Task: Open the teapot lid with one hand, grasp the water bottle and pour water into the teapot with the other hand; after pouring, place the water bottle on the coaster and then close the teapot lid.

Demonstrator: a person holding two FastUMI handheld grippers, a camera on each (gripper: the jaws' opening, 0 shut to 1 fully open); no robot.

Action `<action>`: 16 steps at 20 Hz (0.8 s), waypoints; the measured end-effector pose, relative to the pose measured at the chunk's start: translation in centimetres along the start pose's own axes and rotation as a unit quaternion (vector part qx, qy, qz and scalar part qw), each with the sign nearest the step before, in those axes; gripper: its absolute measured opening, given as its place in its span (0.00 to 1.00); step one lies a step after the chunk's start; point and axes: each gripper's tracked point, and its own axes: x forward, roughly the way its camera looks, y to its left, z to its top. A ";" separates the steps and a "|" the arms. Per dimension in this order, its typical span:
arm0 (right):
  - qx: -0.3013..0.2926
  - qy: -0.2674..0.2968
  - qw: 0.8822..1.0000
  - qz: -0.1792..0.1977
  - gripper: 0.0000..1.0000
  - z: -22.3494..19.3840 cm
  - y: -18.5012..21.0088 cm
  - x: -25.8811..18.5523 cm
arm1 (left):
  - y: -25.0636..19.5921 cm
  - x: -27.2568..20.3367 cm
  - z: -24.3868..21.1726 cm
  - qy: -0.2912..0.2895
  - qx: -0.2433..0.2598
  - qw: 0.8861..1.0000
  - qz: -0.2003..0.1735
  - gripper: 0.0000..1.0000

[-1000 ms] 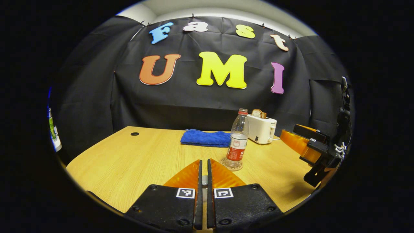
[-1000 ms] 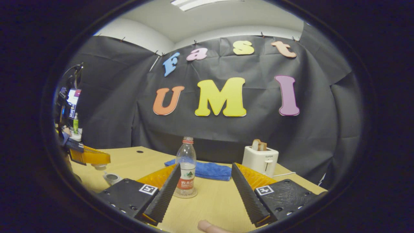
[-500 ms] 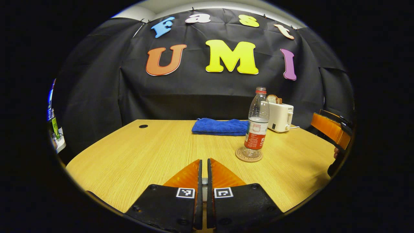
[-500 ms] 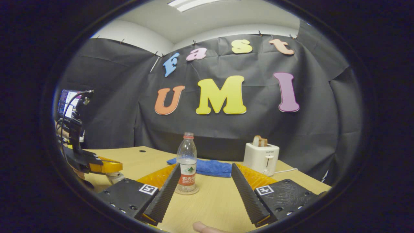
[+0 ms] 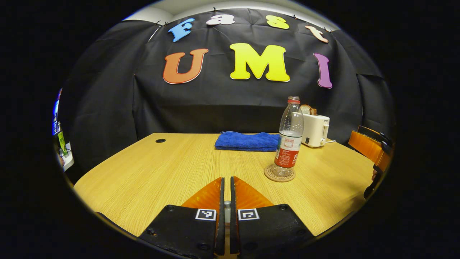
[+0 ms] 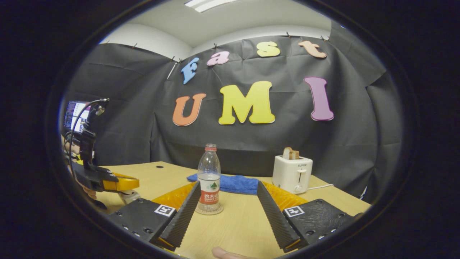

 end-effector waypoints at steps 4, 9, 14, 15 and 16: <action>-0.006 0.001 1.000 0.005 0.94 -0.1 0.7 -0.1 | -0.1 -0.2 -0.6 0.005 -0.006 1.000 -0.004 0.09; -0.010 0.004 1.000 0.009 0.94 -0.2 1.1 -0.2 | -0.2 -0.6 -0.5 0.003 -0.005 1.000 -0.002 0.13; -0.009 0.000 1.000 0.012 0.94 0.1 1.2 -0.3 | 0.0 -1.1 -0.4 0.000 0.001 1.000 0.010 0.23; -0.008 0.001 1.000 0.013 0.94 0.0 1.3 -0.3 | 0.2 -1.0 -0.5 0.001 -0.003 1.000 0.011 0.28; -0.008 0.001 1.000 0.014 0.94 0.0 1.4 -0.3 | 0.2 -1.0 -0.5 0.005 -0.010 1.000 0.010 0.28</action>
